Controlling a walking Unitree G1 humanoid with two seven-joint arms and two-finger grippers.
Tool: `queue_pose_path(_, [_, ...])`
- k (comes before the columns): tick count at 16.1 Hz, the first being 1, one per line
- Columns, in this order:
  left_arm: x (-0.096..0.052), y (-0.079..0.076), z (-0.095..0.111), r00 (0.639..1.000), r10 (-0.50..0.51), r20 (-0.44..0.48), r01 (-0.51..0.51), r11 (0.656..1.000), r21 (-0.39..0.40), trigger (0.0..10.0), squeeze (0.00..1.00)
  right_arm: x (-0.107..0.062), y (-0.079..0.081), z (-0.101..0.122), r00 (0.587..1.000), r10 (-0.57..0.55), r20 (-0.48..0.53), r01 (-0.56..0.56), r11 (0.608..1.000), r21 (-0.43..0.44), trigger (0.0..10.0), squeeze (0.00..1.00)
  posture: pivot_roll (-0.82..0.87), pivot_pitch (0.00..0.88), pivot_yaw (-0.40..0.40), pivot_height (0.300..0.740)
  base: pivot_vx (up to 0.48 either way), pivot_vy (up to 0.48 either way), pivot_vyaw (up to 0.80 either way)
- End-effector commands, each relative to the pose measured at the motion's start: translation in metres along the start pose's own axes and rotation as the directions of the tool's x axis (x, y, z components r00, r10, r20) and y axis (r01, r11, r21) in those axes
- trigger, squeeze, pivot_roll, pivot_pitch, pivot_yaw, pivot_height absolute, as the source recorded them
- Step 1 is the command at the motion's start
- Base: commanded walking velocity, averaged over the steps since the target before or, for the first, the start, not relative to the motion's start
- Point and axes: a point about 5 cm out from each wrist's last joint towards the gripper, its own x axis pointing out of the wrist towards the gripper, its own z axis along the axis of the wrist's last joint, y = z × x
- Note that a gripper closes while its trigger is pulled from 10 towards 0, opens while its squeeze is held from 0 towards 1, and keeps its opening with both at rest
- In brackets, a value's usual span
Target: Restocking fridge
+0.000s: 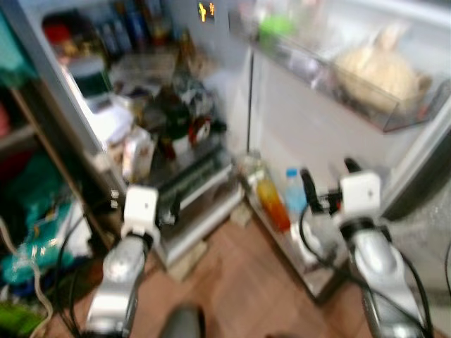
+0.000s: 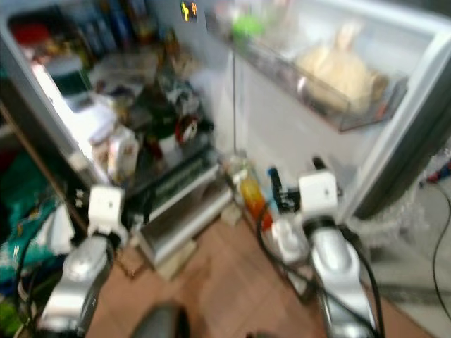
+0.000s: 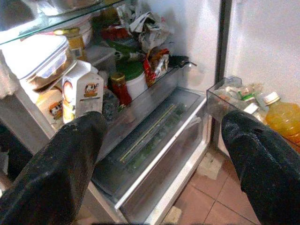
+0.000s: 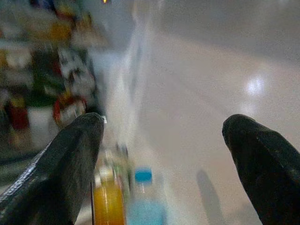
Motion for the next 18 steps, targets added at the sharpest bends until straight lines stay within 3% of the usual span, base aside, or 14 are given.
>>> queue_pose_path(1, [0.005, -0.001, 0.011, 0.999, -0.002, 0.038, 0.002, 1.000, 0.019, 10.0, 0.00, 0.000, -0.006, -0.003, 0.999, -0.048, -0.021, 0.048, 0.999, -0.014, 10.0, 0.00, 0.02, 0.054, 0.033, 0.740, 0.000, 0.000, 0.00])
queue_pose_path(2, [0.006, 0.002, 0.012, 0.999, 0.007, 0.039, -0.007, 1.000, 0.018, 10.0, 0.00, 0.001, -0.022, -0.010, 0.987, -0.154, -0.052, 0.152, 0.987, -0.049, 10.0, 0.00, 0.02, 0.056, 0.034, 0.740, 0.000, 0.000, 0.00])
queue_pose_path(6, [0.003, 0.002, 0.011, 0.999, -0.009, 0.034, 0.008, 1.000, 0.016, 10.0, 0.00, 0.017, -0.063, -0.015, 0.932, -0.357, -0.066, 0.349, 0.931, -0.111, 10.0, 0.00, 0.03, 0.059, 0.034, 0.740, 0.000, 0.000, 0.00])
queue_pose_path(9, [0.001, 0.002, 0.010, 0.999, -0.018, 0.031, 0.017, 1.000, 0.014, 10.0, 0.00, 0.008, -0.064, -0.022, 0.935, -0.342, -0.093, 0.332, 0.937, -0.107, 10.0, 0.00, 0.03, 0.062, 0.031, 0.740, 0.000, 0.000, 0.00])
queue_pose_path(12, [0.002, 0.000, 0.009, 0.999, -0.034, 0.036, 0.033, 0.999, 0.011, 10.0, 0.00, -0.015, -0.059, -0.035, 0.939, -0.316, -0.138, 0.299, 0.945, -0.133, 10.0, 0.00, 0.02, 0.066, 0.033, 0.740, 0.000, 0.000, 0.00])
queue_pose_path(15, [0.004, -0.002, 0.009, 0.999, -0.043, 0.034, 0.042, 0.999, 0.014, 10.0, 0.00, -0.017, -0.061, -0.040, 0.932, -0.333, -0.145, 0.314, 0.939, -0.140, 10.0, 0.00, 0.01, 0.066, 0.039, 0.740, 0.000, -0.191, 0.00])
queue_pose_path(18, [0.005, -0.001, 0.010, 0.999, -0.040, 0.036, 0.040, 0.999, 0.016, 10.0, 0.00, -0.008, -0.055, -0.032, 0.947, -0.304, -0.106, 0.289, 0.948, -0.135, 10.0, 0.00, 0.02, 0.060, 0.037, 0.740, 0.000, -0.355, 0.00])
